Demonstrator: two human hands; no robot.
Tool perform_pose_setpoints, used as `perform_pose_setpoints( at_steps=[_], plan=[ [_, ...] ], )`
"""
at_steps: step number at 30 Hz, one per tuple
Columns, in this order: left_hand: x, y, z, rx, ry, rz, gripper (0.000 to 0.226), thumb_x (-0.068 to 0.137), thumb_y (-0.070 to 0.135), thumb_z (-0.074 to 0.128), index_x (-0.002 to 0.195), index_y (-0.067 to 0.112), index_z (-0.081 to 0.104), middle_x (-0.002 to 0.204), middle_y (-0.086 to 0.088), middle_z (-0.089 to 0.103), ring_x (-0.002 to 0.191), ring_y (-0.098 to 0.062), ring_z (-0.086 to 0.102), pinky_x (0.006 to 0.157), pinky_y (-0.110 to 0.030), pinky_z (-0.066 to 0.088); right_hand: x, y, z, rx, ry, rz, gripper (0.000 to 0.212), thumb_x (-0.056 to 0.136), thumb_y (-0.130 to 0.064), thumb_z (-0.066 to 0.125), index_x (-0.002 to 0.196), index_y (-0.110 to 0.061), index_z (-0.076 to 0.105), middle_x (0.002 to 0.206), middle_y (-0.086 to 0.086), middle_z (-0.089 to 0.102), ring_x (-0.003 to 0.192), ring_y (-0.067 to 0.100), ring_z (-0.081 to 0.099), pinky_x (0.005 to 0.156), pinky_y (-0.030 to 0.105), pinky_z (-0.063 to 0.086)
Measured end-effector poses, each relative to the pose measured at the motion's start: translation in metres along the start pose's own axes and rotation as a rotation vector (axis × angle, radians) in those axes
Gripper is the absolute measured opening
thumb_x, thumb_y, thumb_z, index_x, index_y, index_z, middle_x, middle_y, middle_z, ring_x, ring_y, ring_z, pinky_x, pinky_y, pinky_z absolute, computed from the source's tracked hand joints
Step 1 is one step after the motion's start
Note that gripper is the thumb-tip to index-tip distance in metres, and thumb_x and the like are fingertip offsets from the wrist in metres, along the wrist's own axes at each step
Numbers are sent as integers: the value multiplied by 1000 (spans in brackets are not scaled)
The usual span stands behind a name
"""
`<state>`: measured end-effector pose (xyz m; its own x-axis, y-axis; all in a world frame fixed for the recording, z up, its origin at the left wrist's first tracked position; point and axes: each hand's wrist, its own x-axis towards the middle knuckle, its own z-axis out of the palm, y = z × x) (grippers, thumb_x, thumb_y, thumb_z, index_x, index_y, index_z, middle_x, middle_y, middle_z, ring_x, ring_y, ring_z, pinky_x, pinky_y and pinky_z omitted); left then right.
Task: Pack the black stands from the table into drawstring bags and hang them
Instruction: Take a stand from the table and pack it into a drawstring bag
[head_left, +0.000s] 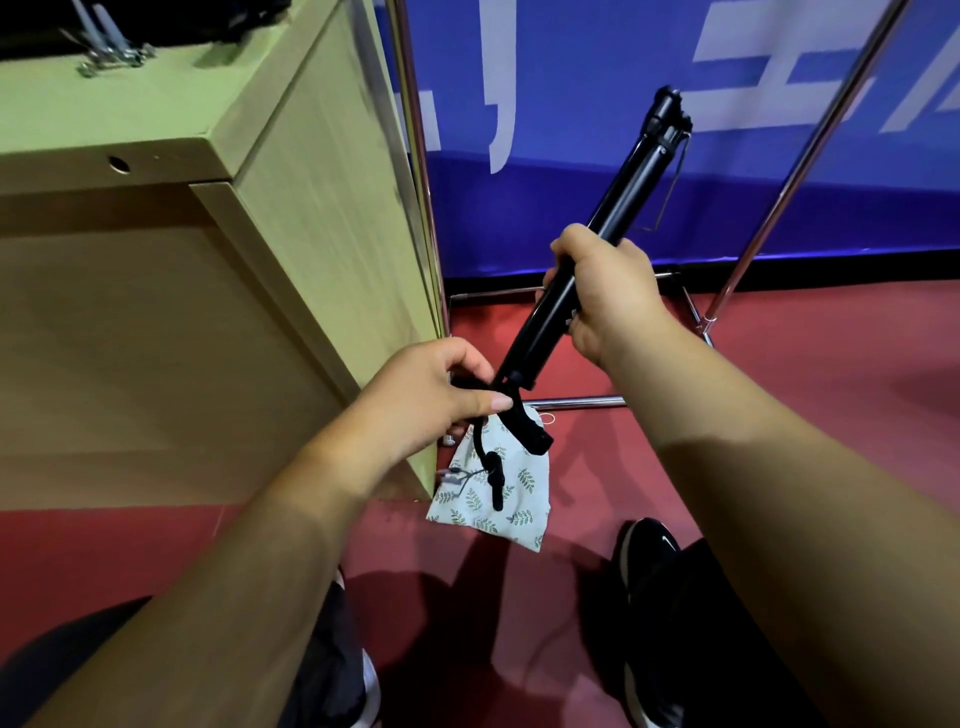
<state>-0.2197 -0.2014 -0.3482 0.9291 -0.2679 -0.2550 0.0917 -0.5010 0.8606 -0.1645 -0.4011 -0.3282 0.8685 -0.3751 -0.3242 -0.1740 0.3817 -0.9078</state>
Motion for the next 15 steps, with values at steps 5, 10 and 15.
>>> perform_pose_setpoints(
  at_steps=[5,10,15],
  plan=[
    [2,-10,-1,122,-222,47,65,88,39,85,147,38,56,141,17,65,113,-4,69,91,-27,53,-3,-2,2,-11,-100,5,19,82,-10,67,99,-10,56,68,7,54,62,26,56,63,41,55],
    [3,-19,2,116,-369,62,47,82,58,76,124,38,71,120,6,77,122,-19,69,112,-50,50,-10,2,5,-33,-176,10,17,85,-8,66,95,-12,54,73,7,53,63,23,53,63,39,53],
    [9,-28,8,-24,-337,63,42,79,44,82,117,28,75,119,-8,77,122,-30,69,113,-58,47,-10,1,6,-36,-163,13,17,83,-8,66,96,-11,54,71,6,54,61,21,54,61,39,52]
  ],
)
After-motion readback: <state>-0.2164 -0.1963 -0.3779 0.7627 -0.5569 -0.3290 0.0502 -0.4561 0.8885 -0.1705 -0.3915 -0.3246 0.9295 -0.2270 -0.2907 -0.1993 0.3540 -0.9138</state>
